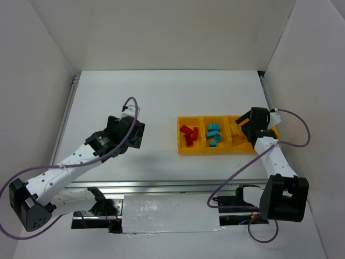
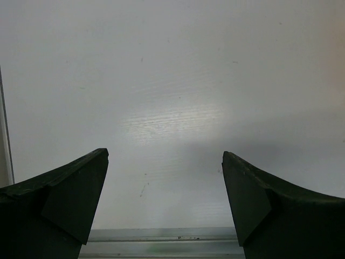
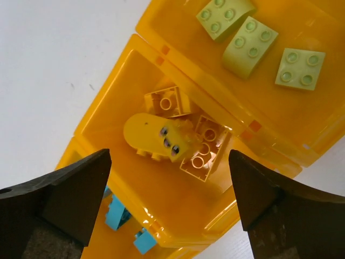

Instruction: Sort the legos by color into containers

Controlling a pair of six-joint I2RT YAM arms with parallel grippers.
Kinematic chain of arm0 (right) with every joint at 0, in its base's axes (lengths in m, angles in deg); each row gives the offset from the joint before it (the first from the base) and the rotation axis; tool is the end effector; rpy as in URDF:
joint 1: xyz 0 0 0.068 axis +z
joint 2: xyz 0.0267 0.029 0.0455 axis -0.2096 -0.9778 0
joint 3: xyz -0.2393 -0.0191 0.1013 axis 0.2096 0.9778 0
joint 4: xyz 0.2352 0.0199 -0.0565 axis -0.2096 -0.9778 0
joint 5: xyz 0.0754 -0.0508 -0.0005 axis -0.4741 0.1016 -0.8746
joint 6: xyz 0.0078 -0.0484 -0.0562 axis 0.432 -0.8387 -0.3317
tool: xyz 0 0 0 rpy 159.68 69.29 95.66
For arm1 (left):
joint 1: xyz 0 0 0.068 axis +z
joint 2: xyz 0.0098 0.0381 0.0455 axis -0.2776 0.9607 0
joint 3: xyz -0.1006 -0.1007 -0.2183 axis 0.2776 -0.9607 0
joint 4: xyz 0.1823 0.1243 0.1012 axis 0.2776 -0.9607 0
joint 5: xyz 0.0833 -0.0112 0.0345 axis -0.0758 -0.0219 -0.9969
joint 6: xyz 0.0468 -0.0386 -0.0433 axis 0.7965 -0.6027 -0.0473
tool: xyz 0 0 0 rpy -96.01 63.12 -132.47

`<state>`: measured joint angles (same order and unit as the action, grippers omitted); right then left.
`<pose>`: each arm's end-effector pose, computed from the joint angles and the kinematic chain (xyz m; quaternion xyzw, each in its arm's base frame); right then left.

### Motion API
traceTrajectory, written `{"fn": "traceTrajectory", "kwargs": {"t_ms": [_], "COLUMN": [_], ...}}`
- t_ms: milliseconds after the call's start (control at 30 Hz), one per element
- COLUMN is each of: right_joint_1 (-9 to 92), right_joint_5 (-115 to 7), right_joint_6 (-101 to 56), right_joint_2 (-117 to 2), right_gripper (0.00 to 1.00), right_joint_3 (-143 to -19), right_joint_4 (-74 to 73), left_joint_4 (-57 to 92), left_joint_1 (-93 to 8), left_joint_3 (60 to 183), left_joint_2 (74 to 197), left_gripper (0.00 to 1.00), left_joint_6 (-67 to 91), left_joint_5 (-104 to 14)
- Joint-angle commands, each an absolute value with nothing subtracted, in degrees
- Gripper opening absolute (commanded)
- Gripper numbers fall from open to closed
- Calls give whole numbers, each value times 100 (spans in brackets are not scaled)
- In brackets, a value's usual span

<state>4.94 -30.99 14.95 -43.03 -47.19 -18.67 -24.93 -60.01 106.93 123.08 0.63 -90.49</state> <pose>0.2436 -0.0479 0.2120 0.4451 0.7956 0.0049 0.4109 0.1857 -0.1260 0.2876 0.0439 0.8843 0.0522 0.4618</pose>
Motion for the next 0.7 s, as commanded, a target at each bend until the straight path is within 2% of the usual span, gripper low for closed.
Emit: {"fn": "traceTrajectory", "kwargs": {"t_ms": [0,167,233,333,367,400,500,533,667], "right_joint_1": [445,463,524,831,1067,1844,2859,3506,4285], "right_joint_5": [-3234,-3663,-4259,-4491,-4195,-3714,-3008,-2806,-2523], "right_joint_6": [1357,998,682,-13,-101,-276,-506,-568,-753], "right_joint_2": [-3864,-3336,-2941,-2378,-2220,-1879,-1307,-1165,-253], "right_gripper": [100,100,100,100,100,100,100,100,100], "right_joint_3": [-4967,-5343,-5467,-5783,-5906,-5933,-6214,-6302,-6854], "right_joint_4": [-1913,-2369,-2475,-2896,-3141,-3196,-3704,-3871,-4696], "left_joint_4": [-2289,-1947,-1885,-1989,-2034,-2112,-2411,-2534,-2930], "left_joint_1": [-5358,-4161,-3959,-3748,-3695,-3625,-3615,-3615,-3615], "left_joint_3": [10992,11037,11019,11036,11089,11115,11378,11440,11529], "left_joint_2": [12268,12031,11768,11416,11259,11188,10986,10933,10302], "left_gripper": [100,100,99,100,100,100,99,100,100], "left_joint_6": [-104,-165,-305,-525,-552,-543,-517,-473,-438], "left_joint_5": [-8482,-7758,-8141,-8784,-9108,-9207,-9550,-9577,-9498]}}
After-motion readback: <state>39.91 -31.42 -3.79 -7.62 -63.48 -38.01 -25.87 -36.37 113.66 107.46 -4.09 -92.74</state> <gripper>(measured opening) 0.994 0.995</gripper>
